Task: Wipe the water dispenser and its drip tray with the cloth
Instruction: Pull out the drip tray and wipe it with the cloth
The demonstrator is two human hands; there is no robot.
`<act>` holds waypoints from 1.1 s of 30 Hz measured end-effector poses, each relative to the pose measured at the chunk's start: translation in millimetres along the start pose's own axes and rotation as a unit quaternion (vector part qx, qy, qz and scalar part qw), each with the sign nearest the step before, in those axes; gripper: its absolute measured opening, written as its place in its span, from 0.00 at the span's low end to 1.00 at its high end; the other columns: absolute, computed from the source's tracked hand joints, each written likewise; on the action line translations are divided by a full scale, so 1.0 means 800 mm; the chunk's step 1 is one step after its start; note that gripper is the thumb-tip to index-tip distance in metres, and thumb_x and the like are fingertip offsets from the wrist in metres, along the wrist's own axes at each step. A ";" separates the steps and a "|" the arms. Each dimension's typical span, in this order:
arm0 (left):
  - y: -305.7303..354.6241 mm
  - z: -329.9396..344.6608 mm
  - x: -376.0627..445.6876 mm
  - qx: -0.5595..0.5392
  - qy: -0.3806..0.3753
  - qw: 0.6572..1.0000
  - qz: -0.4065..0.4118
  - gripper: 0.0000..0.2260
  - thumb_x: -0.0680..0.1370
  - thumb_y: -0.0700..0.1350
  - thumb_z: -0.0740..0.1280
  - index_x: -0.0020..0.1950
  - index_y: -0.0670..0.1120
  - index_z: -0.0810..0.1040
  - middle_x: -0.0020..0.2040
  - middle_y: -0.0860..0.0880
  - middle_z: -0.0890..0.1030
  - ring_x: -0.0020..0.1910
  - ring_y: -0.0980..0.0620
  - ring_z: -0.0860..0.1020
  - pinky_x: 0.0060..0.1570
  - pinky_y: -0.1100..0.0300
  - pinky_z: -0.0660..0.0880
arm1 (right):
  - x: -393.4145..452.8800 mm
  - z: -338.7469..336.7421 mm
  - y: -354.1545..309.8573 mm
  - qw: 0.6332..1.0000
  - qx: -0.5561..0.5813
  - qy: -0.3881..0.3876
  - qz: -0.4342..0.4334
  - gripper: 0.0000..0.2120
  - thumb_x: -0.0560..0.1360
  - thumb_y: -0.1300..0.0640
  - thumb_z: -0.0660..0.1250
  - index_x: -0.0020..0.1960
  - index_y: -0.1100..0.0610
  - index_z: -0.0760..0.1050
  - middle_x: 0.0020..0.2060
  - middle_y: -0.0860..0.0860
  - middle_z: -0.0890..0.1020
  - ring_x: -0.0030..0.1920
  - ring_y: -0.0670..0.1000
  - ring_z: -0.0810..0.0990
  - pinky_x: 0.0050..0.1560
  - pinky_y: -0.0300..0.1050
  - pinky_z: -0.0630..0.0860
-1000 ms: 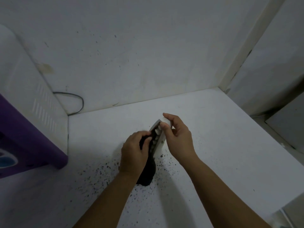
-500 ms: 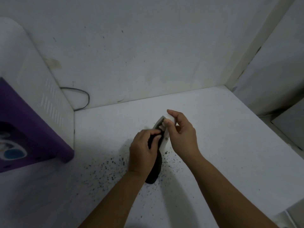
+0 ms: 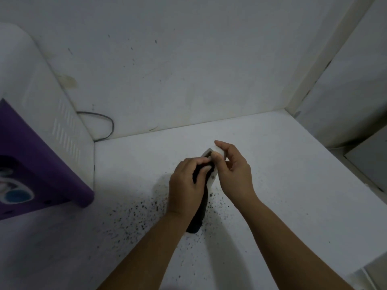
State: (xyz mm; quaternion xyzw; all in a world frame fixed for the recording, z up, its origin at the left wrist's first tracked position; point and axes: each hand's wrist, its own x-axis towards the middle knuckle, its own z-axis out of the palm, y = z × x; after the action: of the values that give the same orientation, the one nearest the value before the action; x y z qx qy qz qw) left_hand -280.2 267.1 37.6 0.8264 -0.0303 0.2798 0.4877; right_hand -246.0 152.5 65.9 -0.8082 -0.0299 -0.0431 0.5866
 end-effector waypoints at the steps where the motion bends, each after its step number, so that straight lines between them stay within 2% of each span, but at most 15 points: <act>1: -0.007 -0.001 -0.005 0.010 -0.014 1.000 -0.004 0.06 0.77 0.41 0.67 0.53 0.46 0.80 0.49 0.53 0.81 0.50 0.56 0.78 0.52 0.66 0.74 | 0.001 -0.003 0.001 1.000 0.002 0.003 0.001 0.10 0.78 0.50 0.64 0.58 0.42 0.75 0.43 0.39 0.81 0.36 0.40 0.79 0.34 0.28 0.74; 3: -0.027 -0.005 -0.027 0.028 -0.043 0.998 -0.030 0.06 0.76 0.39 0.68 0.52 0.44 0.81 0.48 0.50 0.81 0.49 0.53 0.78 0.52 0.60 0.77 | 0.004 -0.009 0.004 1.000 0.011 0.002 0.009 0.10 0.78 0.50 0.64 0.58 0.43 0.76 0.43 0.40 0.81 0.39 0.44 0.81 0.37 0.32 0.78; 4: -0.034 -0.007 -0.039 0.033 -0.053 0.997 -0.045 0.06 0.76 0.38 0.69 0.52 0.43 0.81 0.48 0.49 0.82 0.49 0.52 0.79 0.52 0.57 0.78 | 0.005 -0.011 0.005 1.000 0.018 -0.003 0.015 0.10 0.78 0.51 0.64 0.58 0.43 0.76 0.44 0.41 0.82 0.40 0.46 0.81 0.41 0.38 0.80; 6: -0.037 -0.007 -0.048 0.040 -0.052 0.996 -0.055 0.06 0.75 0.37 0.69 0.51 0.43 0.82 0.47 0.49 0.82 0.48 0.51 0.79 0.51 0.56 0.78 | 0.007 -0.013 0.007 0.999 0.028 -0.017 0.018 0.10 0.78 0.51 0.64 0.58 0.44 0.76 0.47 0.43 0.82 0.44 0.48 0.82 0.46 0.44 0.81; 7: -0.032 -0.003 -0.044 0.040 -0.043 0.997 -0.046 0.06 0.75 0.38 0.69 0.51 0.43 0.82 0.47 0.49 0.82 0.48 0.52 0.79 0.51 0.58 0.78 | 0.007 -0.013 0.007 0.999 0.032 -0.020 0.017 0.10 0.78 0.51 0.64 0.58 0.44 0.76 0.48 0.43 0.82 0.44 0.47 0.82 0.47 0.43 0.81; 9: -0.014 0.002 -0.025 0.017 -0.023 0.999 -0.025 0.06 0.76 0.40 0.68 0.52 0.45 0.81 0.47 0.52 0.82 0.49 0.55 0.79 0.52 0.66 0.75 | 0.006 -0.011 0.005 0.999 0.041 -0.020 0.013 0.10 0.78 0.51 0.64 0.58 0.42 0.76 0.48 0.41 0.82 0.44 0.42 0.81 0.44 0.35 0.79; 12: 0.000 0.006 -0.003 -0.039 -0.029 0.998 -0.045 0.06 0.77 0.42 0.67 0.53 0.48 0.81 0.48 0.56 0.82 0.50 0.62 0.79 0.52 0.73 0.72 | 0.005 -0.010 0.005 0.999 0.042 -0.015 0.014 0.10 0.78 0.51 0.63 0.58 0.42 0.75 0.47 0.39 0.81 0.42 0.39 0.80 0.40 0.28 0.75; 14: -0.007 0.006 -0.012 -0.046 -0.052 0.994 -0.082 0.06 0.77 0.42 0.67 0.53 0.48 0.81 0.49 0.55 0.83 0.50 0.62 0.79 0.52 0.73 0.73 | 0.006 -0.012 0.008 0.999 0.038 -0.006 0.021 0.10 0.78 0.50 0.63 0.58 0.42 0.75 0.47 0.39 0.81 0.42 0.40 0.80 0.40 0.30 0.76; 19: -0.039 0.000 -0.056 0.042 -0.102 0.979 -0.171 0.05 0.76 0.39 0.69 0.51 0.44 0.82 0.46 0.49 0.83 0.45 0.53 0.81 0.49 0.65 0.78 | 0.011 -0.021 0.016 0.998 0.043 0.011 0.036 0.11 0.79 0.51 0.63 0.60 0.45 0.75 0.48 0.42 0.81 0.45 0.45 0.81 0.45 0.40 0.80; 22: -0.026 0.004 -0.044 0.036 -0.078 0.987 -0.136 0.05 0.76 0.41 0.69 0.50 0.44 0.82 0.45 0.53 0.82 0.45 0.57 0.80 0.47 0.77 0.72 | 0.010 -0.019 0.015 0.999 0.039 0.004 0.023 0.10 0.79 0.51 0.63 0.59 0.44 0.75 0.48 0.40 0.81 0.44 0.43 0.80 0.44 0.35 0.78; 25: -0.013 0.010 -0.024 0.022 -0.045 0.992 -0.118 0.05 0.76 0.43 0.69 0.50 0.46 0.82 0.44 0.56 0.81 0.44 0.62 0.78 0.48 0.79 0.69 | 0.008 -0.011 0.011 0.999 0.032 -0.004 0.011 0.10 0.78 0.51 0.63 0.58 0.41 0.75 0.46 0.38 0.80 0.43 0.38 0.79 0.39 0.27 0.75; 29: -0.031 0.010 -0.034 0.057 -0.052 0.983 -0.169 0.04 0.76 0.43 0.68 0.50 0.46 0.81 0.45 0.53 0.82 0.43 0.57 0.78 0.43 0.77 0.69 | 0.013 -0.016 0.012 0.999 0.026 0.009 0.022 0.10 0.78 0.50 0.63 0.59 0.43 0.75 0.45 0.39 0.80 0.41 0.39 0.79 0.37 0.29 0.75; 33: -0.058 0.008 -0.053 0.086 -0.065 0.964 -0.245 0.04 0.77 0.43 0.68 0.49 0.45 0.82 0.44 0.49 0.83 0.41 0.53 0.79 0.38 0.70 0.72 | 0.012 -0.024 0.020 0.999 0.026 0.020 0.033 0.10 0.78 0.50 0.63 0.58 0.42 0.75 0.47 0.39 0.81 0.43 0.43 0.81 0.42 0.35 0.79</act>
State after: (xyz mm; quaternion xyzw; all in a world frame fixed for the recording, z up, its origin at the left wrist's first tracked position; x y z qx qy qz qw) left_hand -298.1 276.8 -22.6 0.8635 0.1659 0.0993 0.4659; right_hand -235.5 129.0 57.9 -0.7921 0.0075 -0.0394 0.6091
